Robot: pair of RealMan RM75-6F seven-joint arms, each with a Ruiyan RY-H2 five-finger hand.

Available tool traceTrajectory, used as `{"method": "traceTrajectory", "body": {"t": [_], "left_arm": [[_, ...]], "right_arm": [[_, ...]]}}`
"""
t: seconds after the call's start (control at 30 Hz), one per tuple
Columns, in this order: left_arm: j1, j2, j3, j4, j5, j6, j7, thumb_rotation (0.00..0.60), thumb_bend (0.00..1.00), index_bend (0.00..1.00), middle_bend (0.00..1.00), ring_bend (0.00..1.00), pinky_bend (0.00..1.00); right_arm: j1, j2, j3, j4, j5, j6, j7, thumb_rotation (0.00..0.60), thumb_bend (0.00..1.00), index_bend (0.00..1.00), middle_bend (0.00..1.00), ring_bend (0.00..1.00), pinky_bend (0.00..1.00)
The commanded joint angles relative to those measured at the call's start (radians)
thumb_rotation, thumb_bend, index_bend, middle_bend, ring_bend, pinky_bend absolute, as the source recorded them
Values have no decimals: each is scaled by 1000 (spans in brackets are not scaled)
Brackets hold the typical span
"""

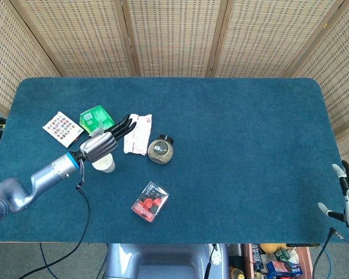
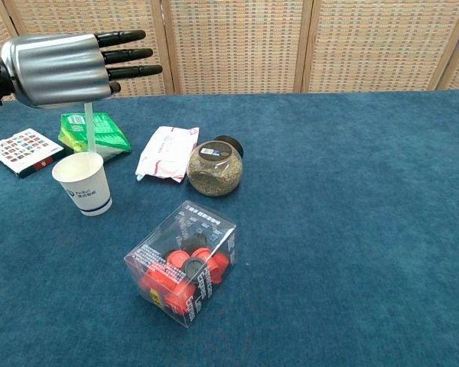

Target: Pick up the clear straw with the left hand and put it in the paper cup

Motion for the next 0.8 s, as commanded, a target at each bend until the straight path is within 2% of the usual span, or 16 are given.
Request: {"method": "traceTrajectory", "body": {"t": [0.03,0.43,0.5,0.53,0.6,0.67,0.73,0.8], "left_arm": [[3,-10,2,10,4,-6,0,600,388,596,0,0,0],[15,-54,8,62,27,-7,-29,600,387,586,0,0,0],[22,-54,9,68,27,0,-39,600,388,532,0,0,0],[24,-55,9,72,29,3,-43,600,388,473,0,0,0],[30,-54,10,75,30,10,-55,600,386,322,0,0,0],[38,-51,10,74,30,20,-70,600,325,97,0,0,0],[45,-47,9,69,29,29,-88,600,243,8,0,0,0],[53,-37,11,63,31,44,-107,600,209,0,0,0,0]], "right_arm": [[0,0,0,0,-1,0,1,600,0,0,0,0,0],[-1,-1,0,-3,3,0,-6,600,0,0,0,0,0],[-1,0,0,-3,3,1,-4,600,0,0,0,0,0],[-1,0,0,-2,3,1,-4,600,0,0,0,0,0],[-1,0,1,-2,3,1,-3,600,0,0,0,0,0],[-1,0,0,-2,2,1,-2,600,0,0,0,0,0],[-2,0,0,-3,1,2,-3,600,0,0,0,0,0],[-3,0,-1,-5,-1,5,-5,600,0,0,0,0,0]]}}
